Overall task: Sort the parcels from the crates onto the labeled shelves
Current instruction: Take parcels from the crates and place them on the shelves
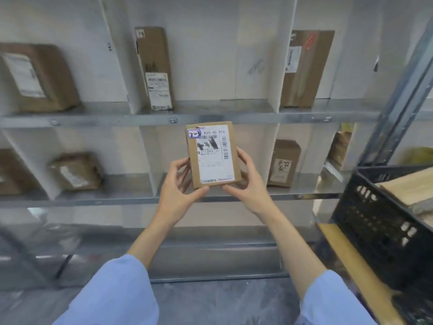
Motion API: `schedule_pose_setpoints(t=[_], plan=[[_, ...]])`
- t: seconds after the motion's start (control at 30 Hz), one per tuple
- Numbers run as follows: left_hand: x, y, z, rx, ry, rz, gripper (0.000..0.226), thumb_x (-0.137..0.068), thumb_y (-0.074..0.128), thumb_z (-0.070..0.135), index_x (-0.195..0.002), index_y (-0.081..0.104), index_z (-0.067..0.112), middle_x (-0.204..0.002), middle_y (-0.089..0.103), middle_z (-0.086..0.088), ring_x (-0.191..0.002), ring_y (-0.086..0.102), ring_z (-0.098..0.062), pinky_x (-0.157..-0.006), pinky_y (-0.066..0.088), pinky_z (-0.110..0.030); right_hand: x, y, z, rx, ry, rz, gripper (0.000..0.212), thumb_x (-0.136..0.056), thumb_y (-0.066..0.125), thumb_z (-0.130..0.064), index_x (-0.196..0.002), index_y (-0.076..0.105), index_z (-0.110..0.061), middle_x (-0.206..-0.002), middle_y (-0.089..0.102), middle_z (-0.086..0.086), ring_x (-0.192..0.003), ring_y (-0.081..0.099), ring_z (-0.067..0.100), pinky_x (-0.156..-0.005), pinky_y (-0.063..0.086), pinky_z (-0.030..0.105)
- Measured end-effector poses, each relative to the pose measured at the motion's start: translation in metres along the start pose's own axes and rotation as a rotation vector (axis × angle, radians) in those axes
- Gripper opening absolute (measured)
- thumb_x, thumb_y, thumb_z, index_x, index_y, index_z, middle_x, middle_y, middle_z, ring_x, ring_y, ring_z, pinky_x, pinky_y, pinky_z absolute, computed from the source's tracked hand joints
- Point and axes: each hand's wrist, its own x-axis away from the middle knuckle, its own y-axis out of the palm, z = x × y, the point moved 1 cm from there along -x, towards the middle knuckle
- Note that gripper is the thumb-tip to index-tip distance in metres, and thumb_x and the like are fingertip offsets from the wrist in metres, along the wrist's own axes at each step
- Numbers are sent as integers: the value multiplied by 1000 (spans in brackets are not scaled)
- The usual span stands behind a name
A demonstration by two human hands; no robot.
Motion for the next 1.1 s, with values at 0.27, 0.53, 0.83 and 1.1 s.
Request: schedule_pose_setpoints(t=[0.27, 0.53, 0.83, 1.1], plan=[[1, -76, 0, -72, 41, 72, 75, -69, 86, 6, -128, 47, 31, -133, 57, 14, -129, 50, -6, -103, 48, -40, -20, 64, -24, -24, -27, -109, 95, -78, 83, -9, -150, 23, -27, -153, 39, -10, -138, 39, 1, -110, 37, 19], [-11, -87, -7, -97, 76, 94, 74, -72, 83, 1, -125, 46, 37, -130, 56, 19, -125, 51, 1, -92, 50, -19, -40, 75, -24, -21, 25, -75, 71, -87, 75, -20, -140, 30, -39, -144, 48, -18, -122, 47, -12, -92, 43, 16], [-48, -78, -24, -197, 81, 31, 79, -74, 83, 6, -135, 41, 36, -135, 51, 22, -129, 45, 2, -92, 47, -14, -72, 68, -2, 91, 95, -52, 76, -85, 76, -21, -147, 33, -28, -133, 42, -15, -118, 45, 5, -81, 41, 11], [-77, -64, -52, -286, 70, 19, 76, -76, 79, 2, -137, 41, 29, -134, 52, 19, -121, 52, -5, -93, 52, -24, -102, 59, 34, -44, 168, -3, 66, -88, 72, -13, -136, 29, -26, -139, 45, -7, -124, 48, 10, -80, 49, 9]])
